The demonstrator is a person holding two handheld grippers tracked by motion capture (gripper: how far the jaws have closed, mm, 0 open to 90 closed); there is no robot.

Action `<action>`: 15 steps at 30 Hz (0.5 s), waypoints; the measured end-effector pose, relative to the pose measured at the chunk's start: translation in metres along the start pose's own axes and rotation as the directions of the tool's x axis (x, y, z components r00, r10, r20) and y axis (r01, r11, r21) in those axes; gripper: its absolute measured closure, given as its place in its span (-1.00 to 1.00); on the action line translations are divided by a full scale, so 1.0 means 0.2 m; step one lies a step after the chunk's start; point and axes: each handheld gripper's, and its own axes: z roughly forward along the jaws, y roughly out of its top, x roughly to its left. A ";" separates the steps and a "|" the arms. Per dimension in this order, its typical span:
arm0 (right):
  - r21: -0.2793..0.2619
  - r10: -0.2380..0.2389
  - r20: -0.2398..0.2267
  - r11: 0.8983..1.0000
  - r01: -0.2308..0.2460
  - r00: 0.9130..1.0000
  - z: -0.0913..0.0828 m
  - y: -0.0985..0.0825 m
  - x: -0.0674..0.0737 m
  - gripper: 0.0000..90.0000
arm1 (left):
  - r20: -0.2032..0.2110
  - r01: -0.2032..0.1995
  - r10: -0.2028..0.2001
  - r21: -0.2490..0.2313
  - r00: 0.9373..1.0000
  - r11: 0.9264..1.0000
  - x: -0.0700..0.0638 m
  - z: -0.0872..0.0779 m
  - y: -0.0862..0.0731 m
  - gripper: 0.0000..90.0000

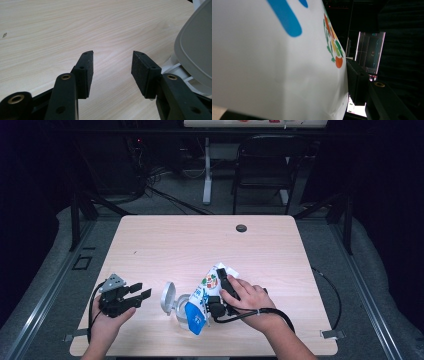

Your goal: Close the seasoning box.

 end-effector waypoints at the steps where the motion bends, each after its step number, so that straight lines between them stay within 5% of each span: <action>1: 0.000 0.000 -0.001 1.000 0.000 1.000 0.00 0.00 0.00 0.31 | 0.000 0.001 -0.001 0.000 1.000 1.000 0.00 0.00 0.00 0.18; 15: -0.010 -0.007 0.006 1.000 0.007 1.000 0.00 0.00 0.00 0.32 | 0.000 0.000 0.000 -0.001 1.000 1.000 0.00 0.00 0.00 0.18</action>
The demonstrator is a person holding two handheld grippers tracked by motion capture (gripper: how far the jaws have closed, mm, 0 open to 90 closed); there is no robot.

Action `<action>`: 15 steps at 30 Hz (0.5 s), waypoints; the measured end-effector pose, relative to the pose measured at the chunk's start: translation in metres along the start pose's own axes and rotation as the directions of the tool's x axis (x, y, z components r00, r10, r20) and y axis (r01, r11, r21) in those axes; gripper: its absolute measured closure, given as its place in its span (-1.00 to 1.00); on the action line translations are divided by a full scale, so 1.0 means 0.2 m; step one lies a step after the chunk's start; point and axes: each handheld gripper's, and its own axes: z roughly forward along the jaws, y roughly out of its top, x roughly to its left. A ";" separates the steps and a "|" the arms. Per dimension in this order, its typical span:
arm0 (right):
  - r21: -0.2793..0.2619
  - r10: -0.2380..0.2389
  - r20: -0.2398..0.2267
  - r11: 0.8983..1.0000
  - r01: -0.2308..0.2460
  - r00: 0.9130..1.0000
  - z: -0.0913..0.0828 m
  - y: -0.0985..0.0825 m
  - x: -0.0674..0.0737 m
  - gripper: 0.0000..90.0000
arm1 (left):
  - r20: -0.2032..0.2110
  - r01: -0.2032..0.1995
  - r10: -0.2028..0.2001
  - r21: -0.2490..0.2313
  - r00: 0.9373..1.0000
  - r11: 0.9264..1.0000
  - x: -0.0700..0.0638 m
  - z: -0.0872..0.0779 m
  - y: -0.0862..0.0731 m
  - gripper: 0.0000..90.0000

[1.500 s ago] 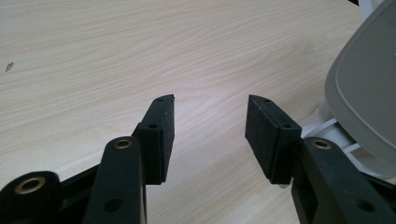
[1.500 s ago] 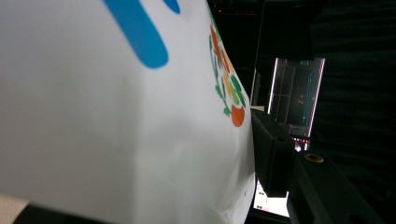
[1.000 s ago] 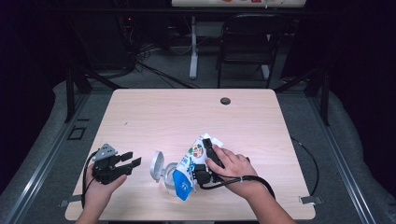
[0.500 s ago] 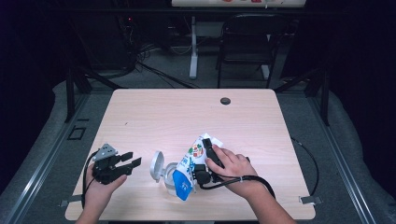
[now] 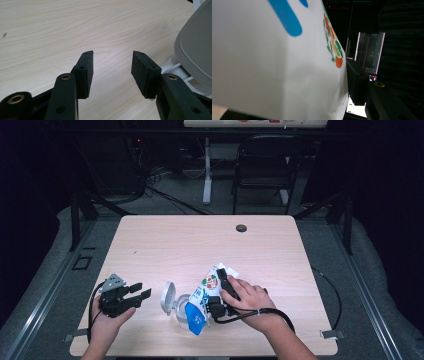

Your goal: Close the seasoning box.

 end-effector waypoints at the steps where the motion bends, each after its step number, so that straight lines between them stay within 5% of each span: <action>1: 0.000 0.000 0.000 1.000 0.000 1.000 0.00 0.00 0.00 0.32 | 0.000 0.001 -0.001 0.000 1.000 1.000 0.00 0.00 0.00 0.18; 15: 0.010 -0.007 0.004 1.000 0.007 1.000 -0.01 0.01 0.00 0.33 | -0.002 0.000 0.000 0.002 1.000 1.000 0.00 0.00 0.00 0.18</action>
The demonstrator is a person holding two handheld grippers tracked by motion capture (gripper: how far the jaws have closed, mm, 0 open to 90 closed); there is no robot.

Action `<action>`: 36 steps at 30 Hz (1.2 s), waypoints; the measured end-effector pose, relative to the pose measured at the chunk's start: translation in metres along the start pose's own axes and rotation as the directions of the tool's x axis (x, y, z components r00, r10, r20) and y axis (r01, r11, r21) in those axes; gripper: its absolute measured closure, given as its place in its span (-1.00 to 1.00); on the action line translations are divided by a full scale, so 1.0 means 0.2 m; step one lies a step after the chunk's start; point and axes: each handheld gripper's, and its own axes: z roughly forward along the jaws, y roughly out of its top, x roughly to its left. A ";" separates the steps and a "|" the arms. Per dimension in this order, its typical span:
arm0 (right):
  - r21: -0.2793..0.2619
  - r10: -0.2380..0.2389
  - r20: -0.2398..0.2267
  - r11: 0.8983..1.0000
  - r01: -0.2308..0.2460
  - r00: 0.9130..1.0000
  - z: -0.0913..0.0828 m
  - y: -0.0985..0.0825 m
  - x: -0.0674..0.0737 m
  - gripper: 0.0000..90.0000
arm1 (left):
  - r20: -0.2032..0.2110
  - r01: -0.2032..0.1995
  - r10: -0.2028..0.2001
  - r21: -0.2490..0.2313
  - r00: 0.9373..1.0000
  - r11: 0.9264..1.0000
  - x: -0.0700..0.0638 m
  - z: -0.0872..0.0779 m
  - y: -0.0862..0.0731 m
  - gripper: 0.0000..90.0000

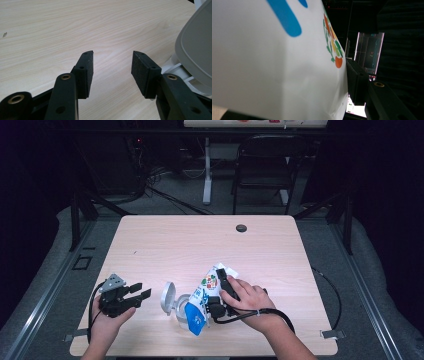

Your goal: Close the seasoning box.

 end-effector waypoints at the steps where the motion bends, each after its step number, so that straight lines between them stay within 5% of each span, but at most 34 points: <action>1: 0.010 -0.003 -0.001 1.000 0.003 1.000 0.00 0.00 0.00 0.32 | 0.000 0.000 0.000 0.000 1.000 1.000 0.00 0.00 0.00 0.18; 36: -0.008 -0.006 0.009 1.000 0.007 1.000 -0.01 0.01 0.00 0.34 | -0.001 -0.001 0.001 0.000 1.000 1.000 0.00 0.00 0.00 0.18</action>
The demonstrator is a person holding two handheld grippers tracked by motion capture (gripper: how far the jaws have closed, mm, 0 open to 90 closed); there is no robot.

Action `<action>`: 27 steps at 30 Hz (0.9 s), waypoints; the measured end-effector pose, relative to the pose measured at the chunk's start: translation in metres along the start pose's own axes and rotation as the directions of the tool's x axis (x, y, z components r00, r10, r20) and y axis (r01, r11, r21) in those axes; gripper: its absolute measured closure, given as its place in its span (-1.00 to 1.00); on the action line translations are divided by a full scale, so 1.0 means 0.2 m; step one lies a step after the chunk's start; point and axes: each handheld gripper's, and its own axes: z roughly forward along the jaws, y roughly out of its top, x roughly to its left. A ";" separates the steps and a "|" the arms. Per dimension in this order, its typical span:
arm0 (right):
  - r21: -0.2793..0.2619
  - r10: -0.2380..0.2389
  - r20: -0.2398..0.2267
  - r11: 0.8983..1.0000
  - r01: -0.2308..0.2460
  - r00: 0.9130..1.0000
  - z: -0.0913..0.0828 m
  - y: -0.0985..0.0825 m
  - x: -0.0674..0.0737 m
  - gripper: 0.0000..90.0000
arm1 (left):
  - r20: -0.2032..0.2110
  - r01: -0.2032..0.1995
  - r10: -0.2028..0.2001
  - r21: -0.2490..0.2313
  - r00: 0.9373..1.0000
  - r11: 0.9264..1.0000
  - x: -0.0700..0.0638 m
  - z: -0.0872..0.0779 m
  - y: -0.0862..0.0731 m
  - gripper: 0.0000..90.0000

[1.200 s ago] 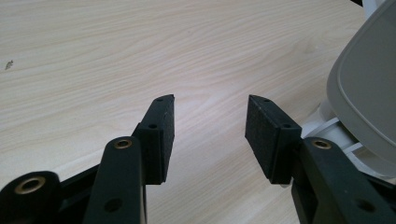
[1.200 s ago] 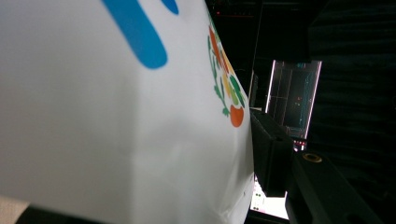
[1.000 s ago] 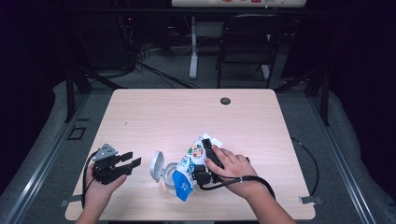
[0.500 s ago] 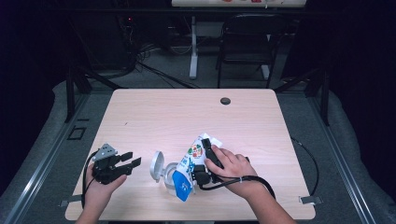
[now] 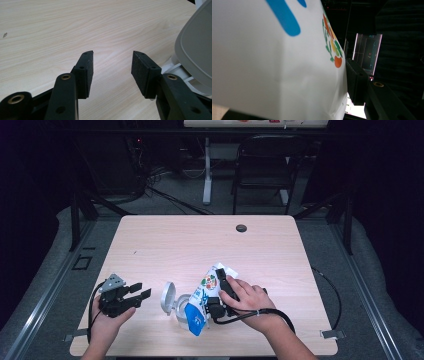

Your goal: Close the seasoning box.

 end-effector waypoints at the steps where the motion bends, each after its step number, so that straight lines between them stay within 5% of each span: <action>1: 0.000 0.000 0.000 1.000 0.000 1.000 0.00 0.00 0.00 0.34 | 0.000 0.000 0.000 0.000 1.000 1.000 0.00 0.00 0.00 0.18; 27: 0.000 -0.024 0.005 1.000 0.024 1.000 0.00 0.02 -0.01 0.35 | 0.000 0.002 -0.002 -0.001 1.000 1.000 0.00 0.00 0.00 0.18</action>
